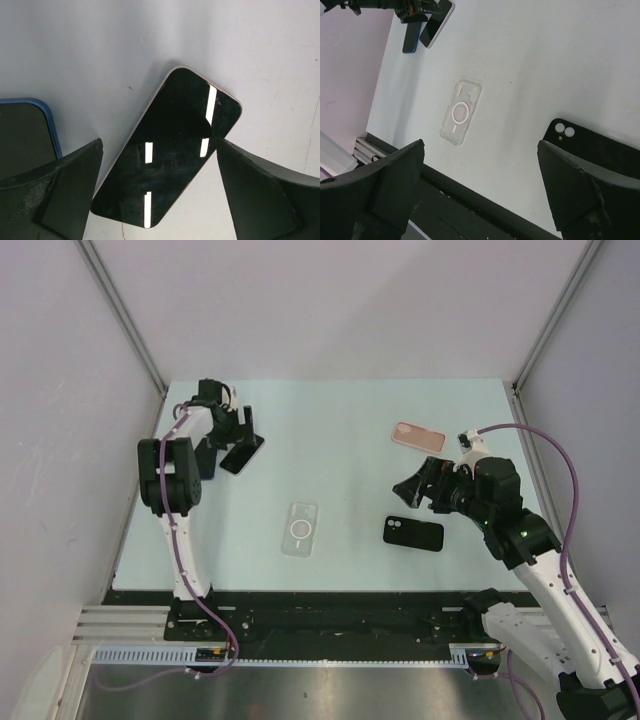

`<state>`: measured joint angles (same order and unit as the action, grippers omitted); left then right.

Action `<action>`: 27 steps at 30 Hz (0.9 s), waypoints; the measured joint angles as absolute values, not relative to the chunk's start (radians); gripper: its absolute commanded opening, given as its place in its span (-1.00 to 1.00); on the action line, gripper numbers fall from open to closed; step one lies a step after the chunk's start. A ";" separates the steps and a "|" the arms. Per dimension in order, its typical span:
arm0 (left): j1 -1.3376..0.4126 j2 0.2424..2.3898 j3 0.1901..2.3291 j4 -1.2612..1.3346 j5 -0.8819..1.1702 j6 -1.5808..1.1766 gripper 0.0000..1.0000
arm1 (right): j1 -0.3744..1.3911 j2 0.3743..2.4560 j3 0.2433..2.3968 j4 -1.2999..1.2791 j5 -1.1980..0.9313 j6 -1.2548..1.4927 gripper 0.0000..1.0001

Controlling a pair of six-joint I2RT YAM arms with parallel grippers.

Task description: Put the phone into the phone case

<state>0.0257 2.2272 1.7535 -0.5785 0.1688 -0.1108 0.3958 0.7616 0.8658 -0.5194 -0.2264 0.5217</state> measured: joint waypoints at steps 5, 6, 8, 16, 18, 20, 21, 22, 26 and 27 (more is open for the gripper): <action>0.023 2.192 1.700 -0.576 0.169 -0.096 0.99 | 0.392 0.762 0.866 -0.519 -0.227 0.519 0.99; 0.022 2.182 1.686 -0.577 0.168 -0.092 0.99 | 0.392 0.762 0.866 -0.519 -0.227 0.518 0.99; 0.019 2.165 1.661 -0.579 0.167 -0.080 0.98 | 0.390 0.762 0.866 -0.519 -0.227 0.517 0.99; -0.062 2.125 1.612 -0.601 0.107 -0.019 0.97 | 0.385 0.774 0.866 -0.519 -0.232 0.511 0.99; -0.086 2.124 1.608 -0.604 0.094 -0.006 0.98 | 0.384 0.775 0.866 -0.521 -0.231 0.505 0.99; -0.110 2.124 1.608 -0.612 0.072 0.005 1.00 | 0.382 0.775 0.866 -0.522 -0.231 0.501 1.00; -0.118 2.124 1.608 -0.616 0.061 0.009 0.99 | 0.382 0.775 0.866 -0.524 -0.231 0.500 0.99; -0.126 2.124 1.608 -0.620 0.051 0.013 0.99 | 0.382 0.775 0.866 -0.526 -0.231 0.499 0.99; -0.148 2.124 1.608 -0.632 0.011 0.027 0.99 | 0.381 0.775 0.866 -0.532 -0.231 0.495 0.99; -0.152 2.124 1.608 -0.633 0.001 0.030 0.98 | 0.380 0.775 0.866 -0.534 -0.231 0.495 0.99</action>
